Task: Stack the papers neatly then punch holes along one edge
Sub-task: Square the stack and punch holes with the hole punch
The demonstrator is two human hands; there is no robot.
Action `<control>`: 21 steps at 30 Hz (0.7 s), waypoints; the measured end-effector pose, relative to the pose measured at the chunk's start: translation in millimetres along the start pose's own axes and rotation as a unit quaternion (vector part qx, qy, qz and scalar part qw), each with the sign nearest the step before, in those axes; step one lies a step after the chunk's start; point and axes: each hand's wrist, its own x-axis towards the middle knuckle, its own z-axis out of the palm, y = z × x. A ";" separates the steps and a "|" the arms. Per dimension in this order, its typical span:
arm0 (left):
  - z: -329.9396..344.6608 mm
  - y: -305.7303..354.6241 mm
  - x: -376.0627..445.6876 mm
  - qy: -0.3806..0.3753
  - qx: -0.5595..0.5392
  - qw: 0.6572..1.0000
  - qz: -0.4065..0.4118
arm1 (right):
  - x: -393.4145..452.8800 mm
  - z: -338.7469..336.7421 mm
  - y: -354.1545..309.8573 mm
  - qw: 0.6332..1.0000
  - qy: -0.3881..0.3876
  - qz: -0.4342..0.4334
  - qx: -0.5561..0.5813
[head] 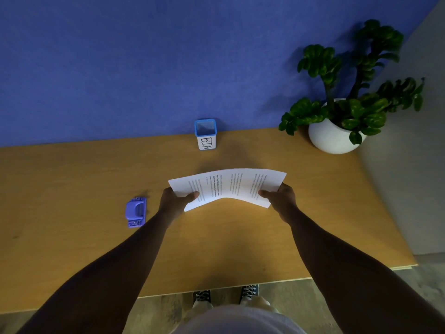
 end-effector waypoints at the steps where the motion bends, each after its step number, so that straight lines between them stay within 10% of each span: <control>1: 0.2 -0.1 0.9 0.001 0.001 1.000 -0.002 | 0.6 0.3 -0.1 1.000 0.000 -0.002 -0.004; 21: -19.3 42.0 14.2 0.047 -0.061 0.996 0.049 | 9.9 -10.5 -25.1 0.992 -0.072 -0.045 0.096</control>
